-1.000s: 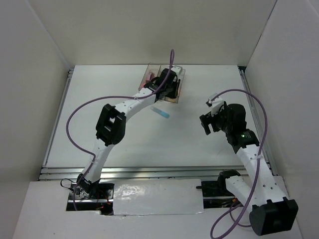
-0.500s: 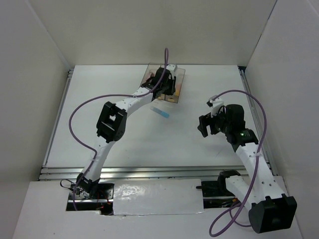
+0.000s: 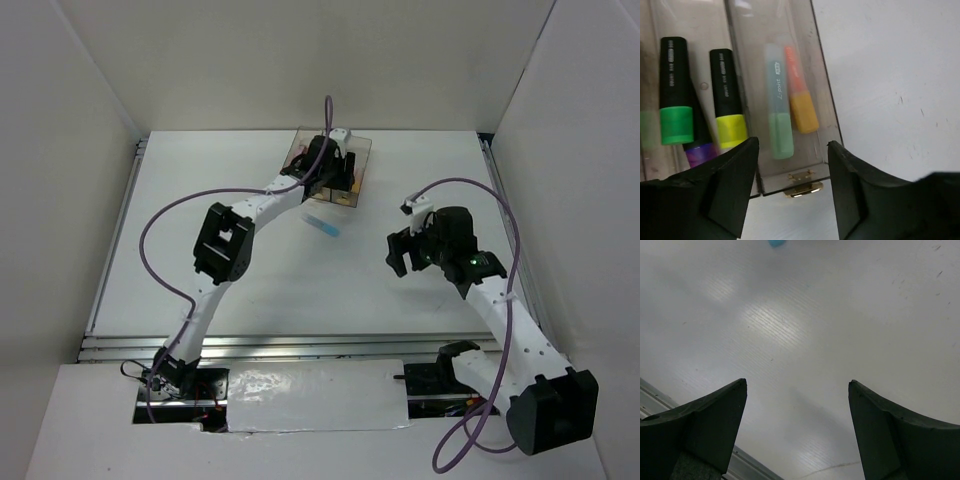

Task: Sort the stationery into containers
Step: Place the stationery into the container, then grab a piece of stationery with the right arm

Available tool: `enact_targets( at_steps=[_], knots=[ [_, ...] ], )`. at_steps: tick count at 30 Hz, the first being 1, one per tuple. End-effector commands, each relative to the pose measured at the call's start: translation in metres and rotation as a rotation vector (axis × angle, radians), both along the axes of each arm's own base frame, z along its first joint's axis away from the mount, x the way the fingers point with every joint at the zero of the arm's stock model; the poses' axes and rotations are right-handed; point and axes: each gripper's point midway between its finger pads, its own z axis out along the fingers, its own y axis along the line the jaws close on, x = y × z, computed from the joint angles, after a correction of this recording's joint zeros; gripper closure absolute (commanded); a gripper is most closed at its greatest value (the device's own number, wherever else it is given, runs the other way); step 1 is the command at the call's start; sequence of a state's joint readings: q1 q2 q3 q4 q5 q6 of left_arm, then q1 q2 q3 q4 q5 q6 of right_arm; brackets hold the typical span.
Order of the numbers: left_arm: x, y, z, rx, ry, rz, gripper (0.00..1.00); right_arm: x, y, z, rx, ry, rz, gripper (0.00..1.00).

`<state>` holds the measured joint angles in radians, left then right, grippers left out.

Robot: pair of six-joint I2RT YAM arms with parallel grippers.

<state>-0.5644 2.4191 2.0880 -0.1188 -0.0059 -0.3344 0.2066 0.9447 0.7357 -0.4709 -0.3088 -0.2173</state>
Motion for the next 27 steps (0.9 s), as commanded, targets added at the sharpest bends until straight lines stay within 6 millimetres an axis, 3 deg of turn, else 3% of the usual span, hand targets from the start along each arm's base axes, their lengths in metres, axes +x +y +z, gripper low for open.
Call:
enact_targets(
  at_steps=[1,5,6,8,9,11,12,13,14,15,16,19,20,21,22,23,24,26,27],
  knots=[
    [0.018,0.001,0.023,-0.053,-0.074,0.022,0.3,0.017,0.007,0.029,0.015,-0.09,0.002,0.12],
    [0.016,0.0,0.058,-0.106,-0.114,-0.002,0.22,0.025,0.012,0.03,-0.01,-0.109,0.014,0.14],
    [0.014,0.001,0.083,-0.126,-0.147,-0.006,0.22,0.027,0.014,0.029,-0.023,-0.113,0.022,0.15],
    [0.011,0.007,0.107,-0.15,-0.174,-0.008,0.22,0.034,0.023,0.026,-0.057,-0.106,0.048,0.17],
    [0.006,0.018,0.137,-0.179,-0.202,-0.002,0.22,0.037,0.028,0.014,-0.075,-0.067,0.068,0.21],
    [-0.002,0.034,0.163,-0.208,-0.213,-0.001,0.21,0.042,0.046,0.014,-0.093,-0.066,0.116,0.25],
    [-0.01,0.055,0.182,-0.229,-0.216,0.008,0.2,0.048,0.053,0.0,-0.118,-0.03,0.136,0.29],
    [-0.014,0.068,0.188,-0.234,-0.208,0.019,0.11,0.055,0.06,0.0,-0.131,-0.033,0.143,0.3],
    [-0.027,0.084,0.212,-0.248,-0.223,0.024,0.01,0.056,0.074,-0.004,-0.141,-0.029,0.176,0.32],
    [-0.034,0.096,0.194,-0.23,-0.175,0.029,0.01,0.059,0.081,0.005,-0.134,-0.054,0.187,0.33],
    [-0.037,0.114,0.191,-0.227,-0.153,0.028,0.01,0.07,0.092,-0.019,-0.163,0.012,0.203,0.33],
    [-0.062,0.164,0.181,-0.204,-0.101,0.084,0.01,0.092,0.119,-0.034,-0.181,0.034,0.221,0.33],
    [-0.076,0.176,0.196,-0.212,-0.129,0.09,0.01,0.097,0.127,-0.037,-0.178,0.038,0.232,0.33],
    [-0.082,0.194,0.177,-0.191,-0.1,0.115,0.01,0.108,0.137,-0.045,-0.183,0.055,0.243,0.33],
    [-0.087,0.202,0.174,-0.182,-0.102,0.125,0.01,0.112,0.142,-0.049,-0.188,0.065,0.253,0.33],
    [-0.096,0.211,0.183,-0.181,-0.129,0.134,0.01,0.116,0.146,-0.053,-0.192,0.073,0.266,0.33],
    [-0.1,0.226,0.168,-0.167,-0.098,0.164,0.01,0.124,0.154,-0.061,-0.201,0.082,0.278,0.33],
    [-0.11,0.24,0.17,-0.181,-0.096,0.187,0.01,0.132,0.158,-0.071,-0.231,0.089,0.286,0.33],
    [-0.114,0.252,0.161,-0.185,-0.071,0.214,0.01,0.14,0.164,-0.076,-0.239,0.093,0.289,0.33]
  ],
)
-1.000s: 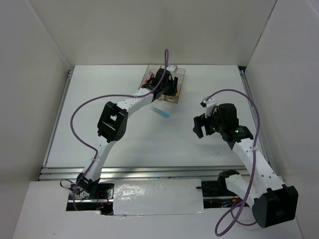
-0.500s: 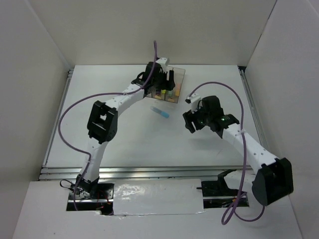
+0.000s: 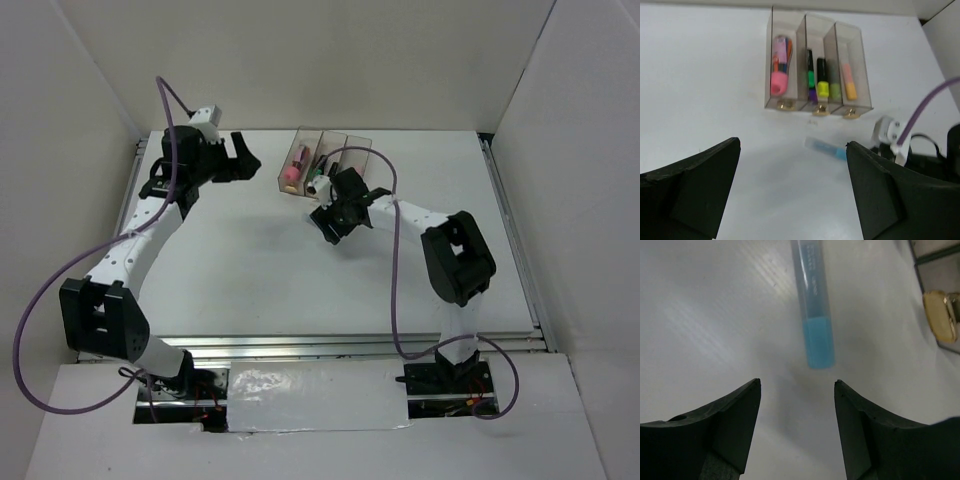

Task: Sort the stationery into containers
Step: Grab a piece of stationery with the right arm

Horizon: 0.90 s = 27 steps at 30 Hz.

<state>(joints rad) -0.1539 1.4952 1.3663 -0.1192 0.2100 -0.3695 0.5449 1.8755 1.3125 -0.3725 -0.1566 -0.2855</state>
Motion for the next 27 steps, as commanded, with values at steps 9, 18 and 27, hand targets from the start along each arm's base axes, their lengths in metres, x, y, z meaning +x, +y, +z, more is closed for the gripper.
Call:
enact_targets(
  at_steps=[9,18,27],
  knots=[
    [-0.027,0.042,-0.034,-0.03,0.108,0.074,0.01,0.061,0.031,-0.008,-0.068,-0.028,-0.004,0.32],
    [-0.022,0.045,-0.034,-0.039,0.113,0.077,0.01,0.049,0.041,-0.025,-0.098,0.062,0.071,0.41],
    [-0.026,0.052,-0.035,-0.034,0.137,0.098,0.01,0.026,0.056,-0.048,-0.155,0.166,0.182,0.64]
  ],
)
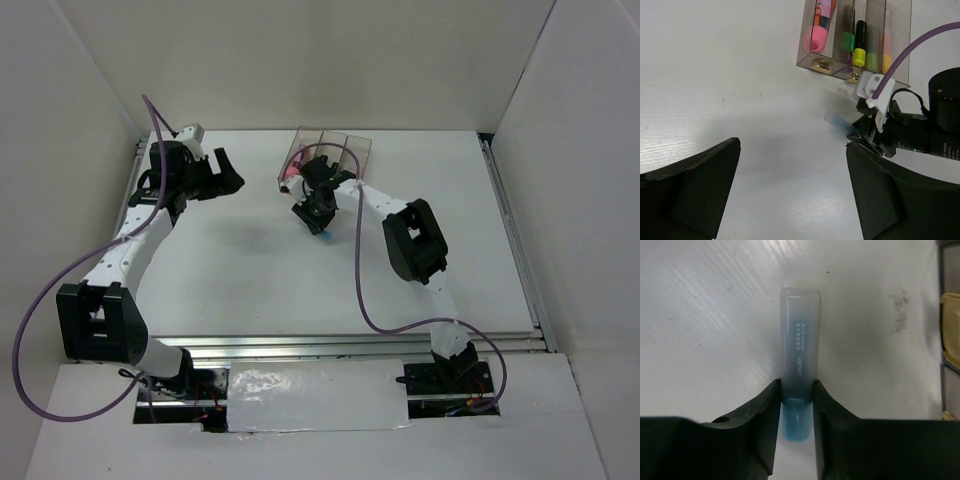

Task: Sort the stationery into containers
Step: Grab a piece of stationery with the right arm

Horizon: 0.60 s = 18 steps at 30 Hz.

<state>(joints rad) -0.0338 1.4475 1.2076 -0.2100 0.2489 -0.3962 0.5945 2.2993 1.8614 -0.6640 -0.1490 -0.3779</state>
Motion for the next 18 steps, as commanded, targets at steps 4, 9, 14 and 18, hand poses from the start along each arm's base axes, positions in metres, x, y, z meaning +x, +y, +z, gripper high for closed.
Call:
enact_targets(
  at_steps=[4,9,14,18],
  knots=[
    [0.001,0.003,0.035,-0.02,-0.075,0.004,0.01,-0.028,0.011,-0.002,-0.033,0.07,0.083,0.96],
    [0.001,0.006,0.036,-0.012,-0.076,0.034,0.01,-0.034,0.033,0.08,0.167,0.028,0.047,1.0],
    [0.002,0.018,0.043,0.017,-0.062,0.128,0.01,0.007,0.019,0.183,0.489,-0.079,-0.216,1.0],
    [0.002,0.021,0.043,0.066,-0.032,0.128,0.01,0.054,-0.027,0.225,0.604,-0.185,-0.499,1.0]
  ],
)
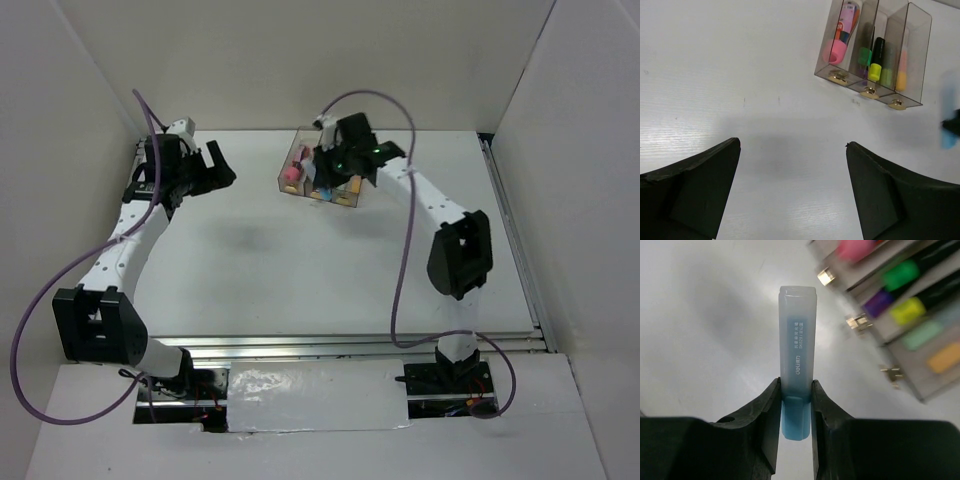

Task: Sort the stationery into containers
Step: Place the stationery into the container

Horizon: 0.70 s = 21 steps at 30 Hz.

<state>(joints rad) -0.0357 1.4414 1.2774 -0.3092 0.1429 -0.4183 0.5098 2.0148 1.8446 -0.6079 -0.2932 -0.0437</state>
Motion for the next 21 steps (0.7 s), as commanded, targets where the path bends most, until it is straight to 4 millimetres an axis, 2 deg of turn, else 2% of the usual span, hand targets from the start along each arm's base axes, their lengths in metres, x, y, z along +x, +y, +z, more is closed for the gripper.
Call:
enact_targets(
  at_steps=[1,4,7,10,11,12,15,16,17,21],
  knots=[
    [0.002,0.006,0.027,0.034,-0.048,0.023,0.01,0.058,-0.047,0.079,0.199,-0.132,-0.347,1.0],
    [0.002,0.015,0.024,0.032,-0.04,0.069,0.01,0.081,-0.068,0.072,0.201,-0.121,-0.522,1.0],
    [0.001,0.022,0.018,0.024,-0.023,0.099,0.01,0.101,-0.079,0.057,0.214,-0.089,-0.66,1.0],
    [-0.001,0.027,0.01,0.02,0.002,0.127,0.01,0.117,-0.078,0.042,0.213,-0.074,-0.699,1.0],
    [-0.002,0.029,0.009,0.022,0.002,0.135,0.01,0.122,-0.078,0.032,0.205,-0.065,-0.72,1.0],
    [-0.003,0.03,0.008,0.029,0.005,0.138,0.01,0.127,-0.079,0.032,0.208,-0.075,-0.735,1.0],
    [-0.003,0.034,0.006,0.043,0.022,0.162,0.01,0.139,-0.086,0.017,0.188,-0.085,-0.79,1.0],
    [-0.003,0.045,0.002,0.076,0.035,0.214,0.01,0.141,-0.087,0.013,0.183,-0.087,-0.801,1.0],
    [0.0,0.047,0.001,0.082,0.043,0.222,0.01,0.143,-0.089,0.003,0.167,-0.08,-0.813,1.0],
    [-0.002,0.041,-0.01,0.063,0.093,0.194,0.01,0.149,-0.103,-0.015,0.14,-0.076,-0.88,1.0]
  ],
)
